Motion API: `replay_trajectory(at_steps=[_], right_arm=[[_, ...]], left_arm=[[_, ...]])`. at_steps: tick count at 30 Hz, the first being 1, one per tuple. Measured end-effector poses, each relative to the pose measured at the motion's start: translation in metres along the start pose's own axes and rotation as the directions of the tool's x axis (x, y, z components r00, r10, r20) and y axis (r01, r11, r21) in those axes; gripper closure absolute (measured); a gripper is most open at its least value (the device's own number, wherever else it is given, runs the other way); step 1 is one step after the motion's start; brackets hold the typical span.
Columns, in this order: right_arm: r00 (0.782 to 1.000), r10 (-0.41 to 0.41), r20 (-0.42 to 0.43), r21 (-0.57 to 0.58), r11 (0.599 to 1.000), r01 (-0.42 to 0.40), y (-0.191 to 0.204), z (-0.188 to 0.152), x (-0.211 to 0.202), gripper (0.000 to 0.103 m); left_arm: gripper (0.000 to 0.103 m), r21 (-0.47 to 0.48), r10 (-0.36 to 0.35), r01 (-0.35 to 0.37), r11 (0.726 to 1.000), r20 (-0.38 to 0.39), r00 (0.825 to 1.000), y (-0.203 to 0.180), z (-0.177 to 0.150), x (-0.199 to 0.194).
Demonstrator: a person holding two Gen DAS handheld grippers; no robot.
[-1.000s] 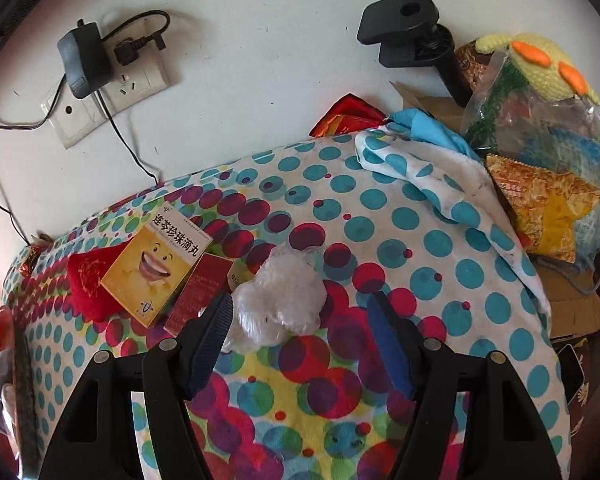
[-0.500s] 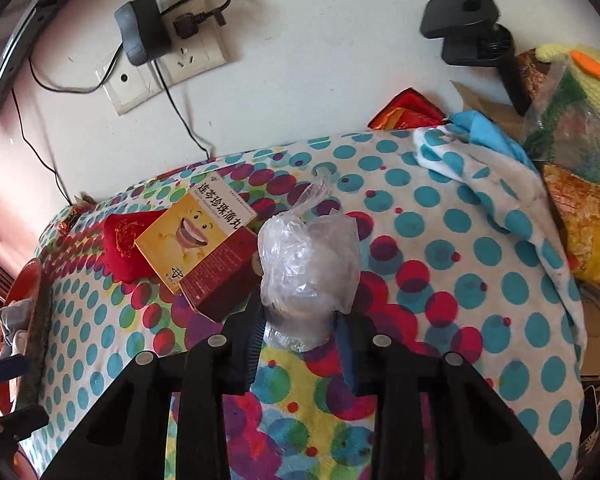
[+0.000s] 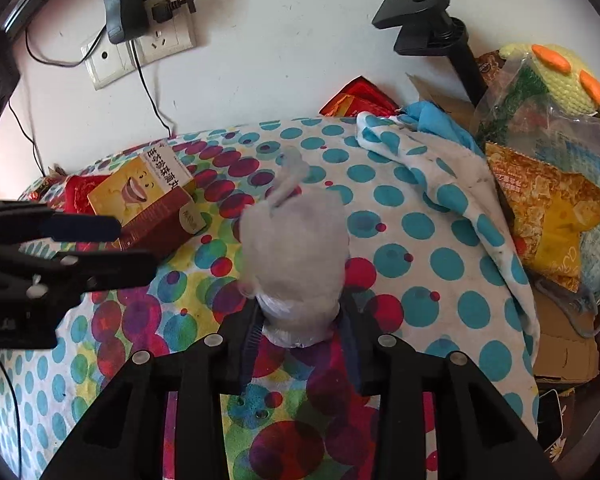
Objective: Organize objects
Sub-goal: 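Grasp the plastic-wrapped item with the right gripper while the left gripper grasps the red medicine box, then carry the red medicine box with the left gripper toward the red tray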
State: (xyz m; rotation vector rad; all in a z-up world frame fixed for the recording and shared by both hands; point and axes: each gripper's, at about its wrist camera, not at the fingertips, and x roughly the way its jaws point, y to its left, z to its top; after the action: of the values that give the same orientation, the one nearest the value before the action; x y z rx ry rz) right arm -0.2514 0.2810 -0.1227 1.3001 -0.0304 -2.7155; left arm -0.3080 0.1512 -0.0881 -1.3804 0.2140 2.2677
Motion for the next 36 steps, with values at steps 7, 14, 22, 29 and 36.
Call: replay_trajectory(at_steps=[7,14,22,29,36], right_arm=[[1.000,0.022,0.005,0.029,0.999,-0.022,-0.005,-0.001,-0.001,0.071],[0.995,0.095,0.024,0.107,0.989,-0.097,-0.015,-0.001,-0.002,0.066],[0.999,0.039,0.027,0.055,0.998,-0.040,-0.009,0.012,0.004,0.038],[0.998,0.057,-0.002,-0.039,0.998,-0.057,-0.005,0.024,0.016,0.068],[0.998,0.053,0.040,0.063,0.996,-0.055,0.008,0.006,-0.001,0.069]], left_arm=[[0.041,0.045,-0.028,0.029,0.999,-0.012,1.000,-0.008,-0.013,0.023],[0.049,0.024,0.016,-0.016,1.000,0.005,1.000,-0.008,-0.015,0.021],[0.073,0.030,0.021,-0.021,0.999,-0.009,1.000,-0.001,-0.025,0.014],[0.073,0.020,0.016,-0.016,1.000,0.013,1.000,-0.004,-0.052,0.002],[0.073,-0.058,0.092,-0.089,0.994,0.039,0.995,-0.002,-0.095,-0.022]])
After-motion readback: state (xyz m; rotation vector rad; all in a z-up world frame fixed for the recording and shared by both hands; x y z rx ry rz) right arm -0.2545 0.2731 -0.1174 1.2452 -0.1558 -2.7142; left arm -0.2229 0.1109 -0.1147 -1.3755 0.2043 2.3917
